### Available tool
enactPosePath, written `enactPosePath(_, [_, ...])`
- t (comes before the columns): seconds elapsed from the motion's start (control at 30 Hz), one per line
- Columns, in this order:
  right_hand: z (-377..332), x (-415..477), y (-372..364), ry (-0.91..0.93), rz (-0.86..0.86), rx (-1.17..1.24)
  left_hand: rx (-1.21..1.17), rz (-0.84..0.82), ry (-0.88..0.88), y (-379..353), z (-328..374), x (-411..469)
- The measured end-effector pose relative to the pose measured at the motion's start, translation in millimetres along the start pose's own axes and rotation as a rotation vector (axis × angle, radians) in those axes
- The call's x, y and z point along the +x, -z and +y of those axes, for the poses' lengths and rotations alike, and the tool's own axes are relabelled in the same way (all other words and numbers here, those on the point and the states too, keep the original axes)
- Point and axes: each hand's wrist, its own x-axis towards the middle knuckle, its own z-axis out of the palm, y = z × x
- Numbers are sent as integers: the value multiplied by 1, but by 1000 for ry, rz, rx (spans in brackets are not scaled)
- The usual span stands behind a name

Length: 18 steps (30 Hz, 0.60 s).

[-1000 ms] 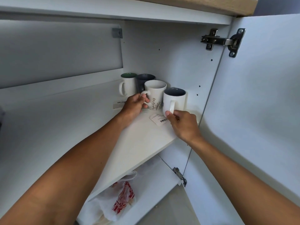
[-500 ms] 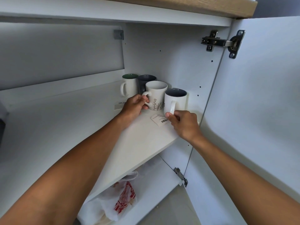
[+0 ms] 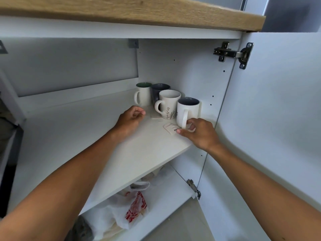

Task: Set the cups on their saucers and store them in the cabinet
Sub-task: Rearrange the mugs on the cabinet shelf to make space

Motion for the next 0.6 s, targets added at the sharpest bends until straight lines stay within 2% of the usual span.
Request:
enactPosePath(0.13, [3,-13,4,-1,-1,-208,141,53,-10,25,-8,-28])
enactPosePath(0.27, [4,-23,2,23,49,-443,583,42,8,49,-25,-47])
enactPosePath(0.4, [0,-29,-1,-41,-67,-420,846,-69,115,56,-26,-65])
enactPosePath(0.6, [-27,-62,26,-97,-301,-387,923,-177,171,54,4,-110])
